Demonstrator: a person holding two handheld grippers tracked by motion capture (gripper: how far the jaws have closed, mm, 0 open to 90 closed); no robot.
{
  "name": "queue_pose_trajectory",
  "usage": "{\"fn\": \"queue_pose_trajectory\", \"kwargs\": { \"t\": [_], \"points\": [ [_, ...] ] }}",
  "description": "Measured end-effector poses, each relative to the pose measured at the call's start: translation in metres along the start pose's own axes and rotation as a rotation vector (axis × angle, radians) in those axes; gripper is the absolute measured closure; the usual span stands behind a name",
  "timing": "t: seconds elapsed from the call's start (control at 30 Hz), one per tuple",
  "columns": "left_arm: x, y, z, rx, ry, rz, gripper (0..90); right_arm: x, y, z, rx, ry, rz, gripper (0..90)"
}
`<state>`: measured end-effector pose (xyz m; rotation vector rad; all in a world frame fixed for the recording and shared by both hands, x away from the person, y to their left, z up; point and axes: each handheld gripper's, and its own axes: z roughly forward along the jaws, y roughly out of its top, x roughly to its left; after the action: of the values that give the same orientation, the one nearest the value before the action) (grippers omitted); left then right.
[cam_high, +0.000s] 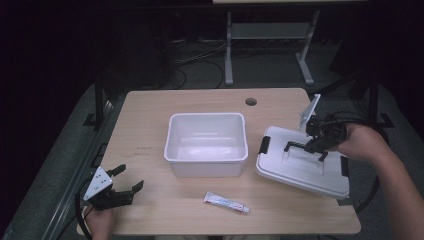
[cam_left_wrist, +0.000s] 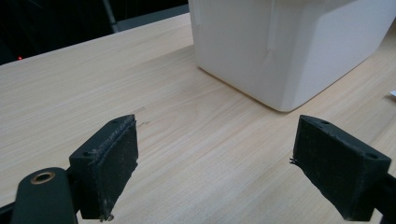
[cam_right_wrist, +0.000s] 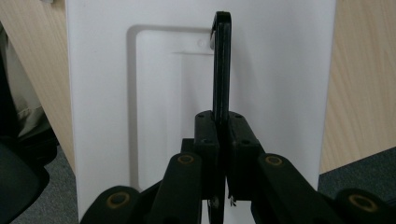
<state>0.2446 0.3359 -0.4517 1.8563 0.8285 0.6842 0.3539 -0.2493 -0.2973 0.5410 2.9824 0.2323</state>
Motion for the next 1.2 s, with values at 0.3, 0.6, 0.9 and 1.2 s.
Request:
{"fn": "queue_pose_trajectory", "kwargs": {
  "t": [0.3,0.6,0.9,1.2],
  "points": [
    [0.000,0.000,0.000,-0.004,0.002,-0.005,13.5,0.000,-0.001,0.025,0.007,0.027,-0.002,84.0],
    [0.000,0.000,0.000,-0.001,0.002,-0.001,13.5,0.000,-0.002,0.047,0.010,0.041,0.001,84.0],
    [0.000,0.000,0.000,-0.002,0.002,-0.003,13.5,0.000,0.001,0.064,0.014,0.047,-0.005,84.0],
    [0.000,0.000,0.000,-0.005,0.002,-0.006,13.6,-0.001,0.004,0.076,0.017,0.055,-0.005,83.9]
  ]
}}
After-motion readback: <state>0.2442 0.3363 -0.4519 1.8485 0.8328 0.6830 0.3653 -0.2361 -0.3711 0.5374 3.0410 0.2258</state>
